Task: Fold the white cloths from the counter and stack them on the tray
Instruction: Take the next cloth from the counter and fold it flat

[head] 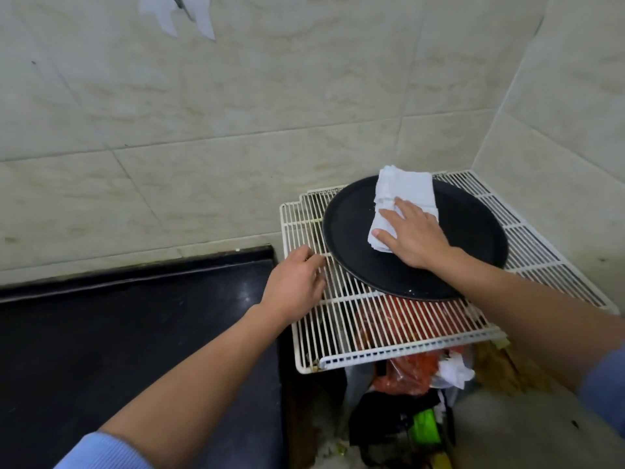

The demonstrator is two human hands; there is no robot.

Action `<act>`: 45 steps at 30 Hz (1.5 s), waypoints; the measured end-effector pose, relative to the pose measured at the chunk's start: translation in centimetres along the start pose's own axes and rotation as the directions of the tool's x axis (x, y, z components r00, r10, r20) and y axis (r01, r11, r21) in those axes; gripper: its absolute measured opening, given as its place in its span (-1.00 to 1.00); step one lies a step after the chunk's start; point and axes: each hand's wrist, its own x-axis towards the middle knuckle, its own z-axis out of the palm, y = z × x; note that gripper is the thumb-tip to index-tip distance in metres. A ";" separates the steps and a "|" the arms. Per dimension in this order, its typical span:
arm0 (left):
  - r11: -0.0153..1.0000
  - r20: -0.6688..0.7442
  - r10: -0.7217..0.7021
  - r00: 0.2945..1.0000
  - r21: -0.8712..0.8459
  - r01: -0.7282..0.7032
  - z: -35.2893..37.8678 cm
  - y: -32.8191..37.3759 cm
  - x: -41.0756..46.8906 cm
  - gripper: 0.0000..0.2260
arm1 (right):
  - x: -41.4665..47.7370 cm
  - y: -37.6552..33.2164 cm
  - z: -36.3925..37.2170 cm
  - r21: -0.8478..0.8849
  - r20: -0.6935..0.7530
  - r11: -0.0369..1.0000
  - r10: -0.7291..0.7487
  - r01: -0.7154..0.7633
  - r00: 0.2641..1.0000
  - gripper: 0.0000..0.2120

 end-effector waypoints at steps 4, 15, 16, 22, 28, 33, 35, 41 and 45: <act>0.996 -0.012 -0.080 0.997 0.047 0.080 -2.9 -4.0 -5.5 -0.80 | -1.0 -6.2 -1.9 0.023 -0.158 0.998 -0.050 0.055 0.986 -0.44; 0.840 -0.016 -0.513 0.858 0.196 0.506 -14.5 -19.1 -34.1 -0.85 | -11.1 -38.9 3.2 0.141 -0.106 0.858 -0.483 0.494 0.869 -0.69; 0.807 -0.030 -0.559 0.829 0.211 0.552 -15.7 -20.3 -37.2 -0.85 | -12.2 -42.1 4.0 0.152 -0.082 0.834 -0.524 0.530 0.848 -0.70; 0.566 -0.176 -0.779 0.601 0.212 0.796 -21.7 -25.4 -54.1 -0.85 | -17.6 -59.8 7.8 0.182 0.027 0.628 -0.772 0.756 0.635 -0.72; 0.304 -0.210 -0.918 0.337 0.177 0.936 -24.3 -28.2 -67.2 -0.80 | -21.3 -74.7 10.8 0.195 0.078 0.400 -0.917 0.895 0.392 -0.73; 0.095 -0.242 -0.961 0.133 0.162 0.982 -26.8 -32.2 -75.7 -0.79 | -23.1 -87.1 13.5 0.229 0.097 0.237 -0.971 0.944 0.220 -0.73; 0.000 -0.261 -0.965 0.034 0.130 0.992 -28.2 -34.0 -78.8 -0.80 | -23.8 -92.4 14.3 0.247 0.105 0.163 -0.984 0.955 0.141 -0.73; -0.224 -0.316 -0.926 -0.208 0.017 0.974 -31.6 -36.6 -86.2 -0.78 | -26.6 -106.3 15.1 0.257 0.105 -0.048 -0.991 0.965 -0.077 -0.72; -0.370 -0.301 -0.881 -0.365 -0.044 0.928 -32.1 -36.5 -91.0 -0.78 | -30.8 -113.6 16.4 0.262 0.151 -0.173 -0.964 0.949 -0.217 -0.69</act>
